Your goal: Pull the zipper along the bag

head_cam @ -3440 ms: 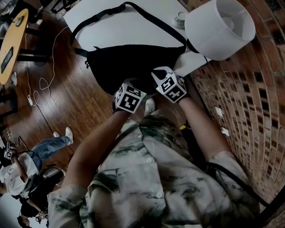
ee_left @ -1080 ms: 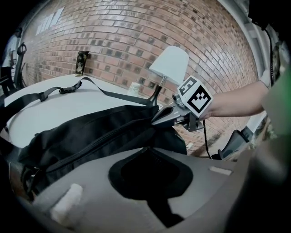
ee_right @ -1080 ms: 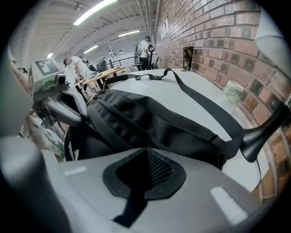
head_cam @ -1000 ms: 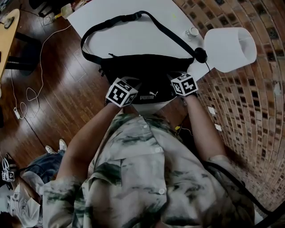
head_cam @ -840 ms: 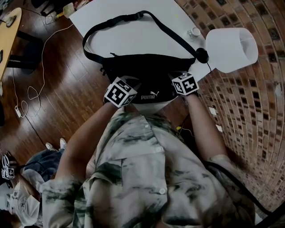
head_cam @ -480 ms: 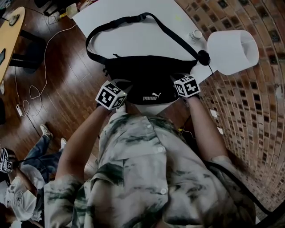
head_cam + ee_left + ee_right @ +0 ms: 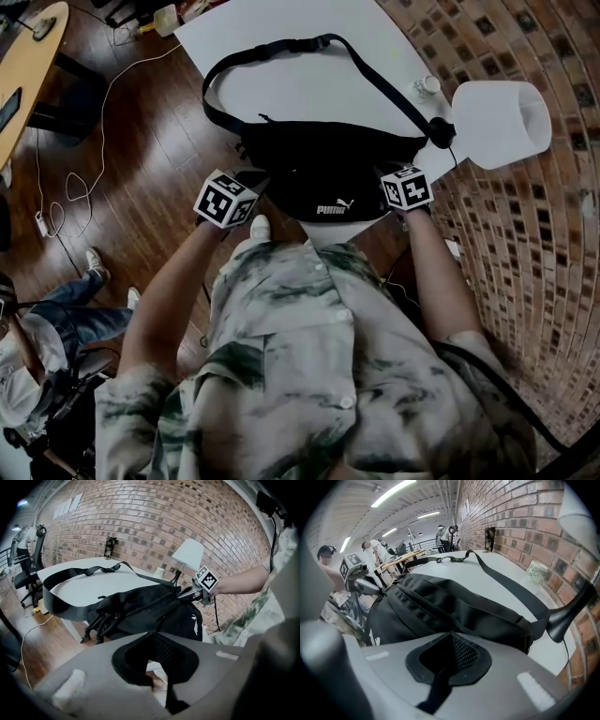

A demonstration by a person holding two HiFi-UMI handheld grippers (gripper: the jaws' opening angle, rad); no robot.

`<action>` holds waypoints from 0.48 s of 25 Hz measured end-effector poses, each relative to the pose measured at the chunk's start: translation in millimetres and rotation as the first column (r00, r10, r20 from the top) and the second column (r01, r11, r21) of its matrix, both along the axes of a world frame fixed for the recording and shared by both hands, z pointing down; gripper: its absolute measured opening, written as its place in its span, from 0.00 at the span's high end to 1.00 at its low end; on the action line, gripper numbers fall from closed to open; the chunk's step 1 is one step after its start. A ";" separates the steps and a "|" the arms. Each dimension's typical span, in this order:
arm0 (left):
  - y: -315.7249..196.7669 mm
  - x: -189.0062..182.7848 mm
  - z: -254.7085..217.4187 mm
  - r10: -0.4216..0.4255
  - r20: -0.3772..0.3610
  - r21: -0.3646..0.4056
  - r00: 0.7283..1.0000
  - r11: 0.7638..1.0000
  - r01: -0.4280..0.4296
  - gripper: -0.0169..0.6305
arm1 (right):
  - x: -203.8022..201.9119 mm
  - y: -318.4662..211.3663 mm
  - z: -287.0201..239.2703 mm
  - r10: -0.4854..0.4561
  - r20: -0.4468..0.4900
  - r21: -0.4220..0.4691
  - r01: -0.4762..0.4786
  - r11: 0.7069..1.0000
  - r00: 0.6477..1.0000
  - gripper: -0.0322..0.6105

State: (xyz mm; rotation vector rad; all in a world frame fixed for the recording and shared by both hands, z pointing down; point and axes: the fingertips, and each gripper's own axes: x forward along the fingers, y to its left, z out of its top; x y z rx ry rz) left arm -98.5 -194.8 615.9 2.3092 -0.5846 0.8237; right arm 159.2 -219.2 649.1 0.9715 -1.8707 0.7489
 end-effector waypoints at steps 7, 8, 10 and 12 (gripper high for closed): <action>4.3 -12.1 -1.8 -0.005 -0.027 0.002 1.000 1.000 0.006 0.95 | 0.7 0.8 -2.8 0.031 -0.048 0.050 -0.029 0.998 0.998 0.94; 3.7 -12.0 -1.8 -0.009 -0.036 0.001 0.999 1.000 0.009 0.95 | 0.4 0.8 -5.5 0.035 -0.050 0.076 -0.031 0.997 0.998 0.94; 3.5 -11.8 -3.6 0.000 -0.043 0.015 0.999 1.000 0.001 0.94 | 0.6 4.6 -15.0 0.055 -0.040 0.133 -0.050 0.990 0.998 0.94; 5.3 -10.1 -8.1 0.035 -0.047 0.053 0.998 0.998 -0.033 0.91 | 1.5 15.0 -29.4 0.099 -0.009 0.183 -0.096 0.978 0.995 0.92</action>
